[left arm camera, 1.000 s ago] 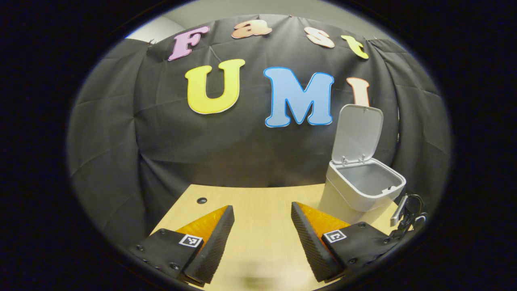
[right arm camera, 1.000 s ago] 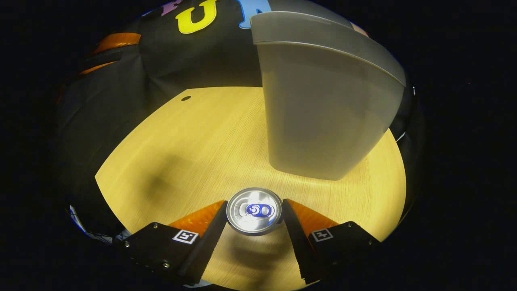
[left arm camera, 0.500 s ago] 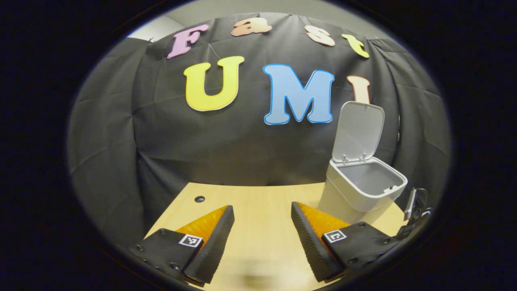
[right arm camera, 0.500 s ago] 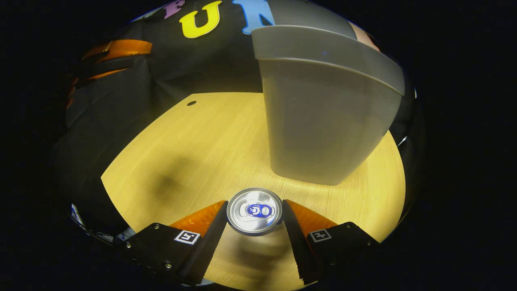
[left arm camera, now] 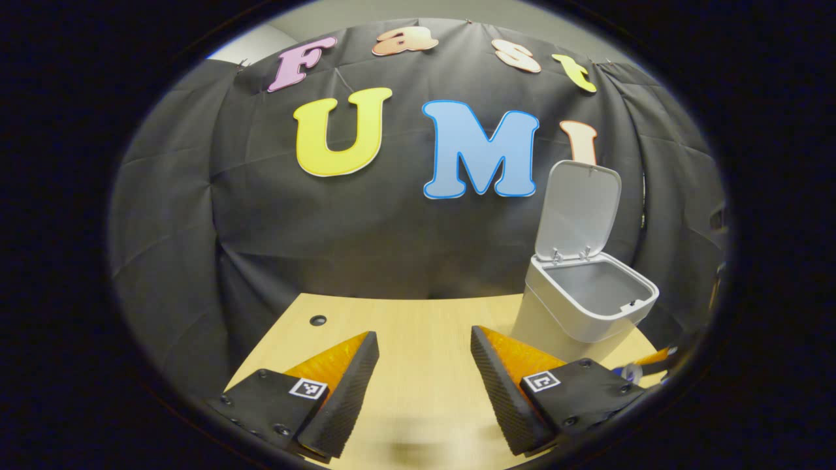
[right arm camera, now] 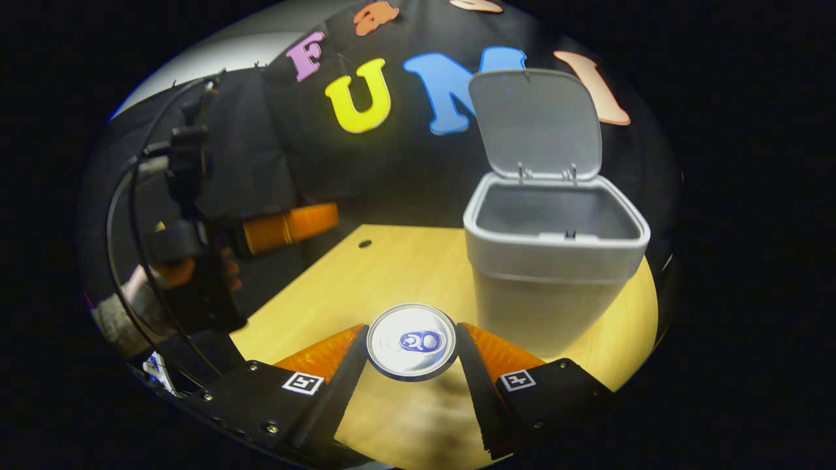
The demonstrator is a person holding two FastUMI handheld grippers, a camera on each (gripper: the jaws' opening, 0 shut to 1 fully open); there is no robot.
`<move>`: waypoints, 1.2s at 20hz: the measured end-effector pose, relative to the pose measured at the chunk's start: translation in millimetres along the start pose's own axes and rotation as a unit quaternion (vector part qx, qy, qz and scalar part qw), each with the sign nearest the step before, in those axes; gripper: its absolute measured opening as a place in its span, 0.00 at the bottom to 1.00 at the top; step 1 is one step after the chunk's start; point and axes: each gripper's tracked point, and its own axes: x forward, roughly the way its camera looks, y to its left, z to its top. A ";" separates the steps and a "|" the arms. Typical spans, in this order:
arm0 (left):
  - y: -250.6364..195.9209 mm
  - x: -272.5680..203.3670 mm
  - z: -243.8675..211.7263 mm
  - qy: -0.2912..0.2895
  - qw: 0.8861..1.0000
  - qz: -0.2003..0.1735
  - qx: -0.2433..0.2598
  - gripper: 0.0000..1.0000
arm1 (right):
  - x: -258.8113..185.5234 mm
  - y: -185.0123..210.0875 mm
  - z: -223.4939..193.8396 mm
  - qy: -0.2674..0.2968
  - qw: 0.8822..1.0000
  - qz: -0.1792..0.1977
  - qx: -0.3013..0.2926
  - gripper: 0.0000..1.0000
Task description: Press the lid of the desktop garbage bin to open it, pick up the crumpled paper on the desktop and throw it into the bin, then pick up the pop can on the desktop and drop it into the bin, and finally close the garbage bin lid.
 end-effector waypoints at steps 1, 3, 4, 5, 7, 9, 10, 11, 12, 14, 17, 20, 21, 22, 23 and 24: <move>1.0 1.0 -0.8 0.000 1.000 0.001 0.000 0.93 | -5.1 3.8 22.6 -0.026 1.000 0.007 0.002 0.83; 2.6 0.4 -0.7 0.000 1.000 0.003 0.000 0.93 | -13.5 3.2 68.1 -0.080 0.997 0.010 0.012 0.83; 2.7 1.1 -0.6 0.000 1.000 0.003 0.000 0.93 | -18.2 -0.8 91.0 -0.107 0.994 0.007 0.019 0.83; 2.2 -0.2 -1.1 0.000 1.000 0.003 0.000 0.93 | -21.9 -8.8 112.2 -0.134 0.991 0.000 0.028 0.83; 2.6 -1.4 -0.8 0.000 1.000 0.003 0.001 1.00 | -27.0 -31.0 145.7 -0.179 0.983 -0.019 0.045 0.82; 2.6 -1.8 -1.2 0.000 1.000 0.002 0.002 1.00 | -28.1 -59.5 164.5 -0.206 0.976 -0.046 0.061 0.82; 2.9 -2.3 -0.4 0.000 1.000 0.002 0.002 1.00 | -27.6 -73.8 169.0 -0.213 0.973 -0.057 0.071 0.82; 3.0 -2.3 -0.6 0.000 1.000 0.002 0.003 1.00 | -27.4 -87.5 168.9 -0.214 0.971 -0.071 0.078 0.82; 3.4 -2.5 -0.8 0.001 1.000 0.002 0.003 1.00 | -26.3 -103.1 168.4 -0.212 0.970 -0.089 0.082 0.82; 4.7 -2.4 -1.4 0.001 1.000 0.003 0.005 1.00 | -21.5 -126.4 163.3 -0.202 0.969 -0.116 0.086 0.83; 5.7 -2.3 -1.7 0.004 1.000 0.004 0.005 1.00 | -8.7 -151.8 148.7 -0.168 0.970 -0.146 0.095 0.82; 5.3 -3.2 -2.4 0.004 1.000 0.003 0.005 1.00 | 6.4 -171.1 129.5 -0.132 0.971 -0.172 0.100 0.82; 5.9 -4.7 -1.5 0.004 1.000 0.003 0.006 1.00 | 11.8 -175.6 124.0 -0.120 0.972 -0.177 0.100 0.82; 6.6 -4.4 -1.3 0.004 1.000 0.004 0.006 1.00 | 16.4 -179.1 120.0 -0.111 0.972 -0.183 0.101 0.82; 6.7 -4.5 -1.6 0.004 1.000 0.005 0.007 1.00 | 21.3 -182.9 115.0 -0.101 0.972 -0.188 0.101 0.82; 7.0 -5.3 -2.1 0.005 1.000 0.005 0.007 0.93 | 26.1 -186.3 109.5 -0.089 0.972 -0.193 0.102 0.82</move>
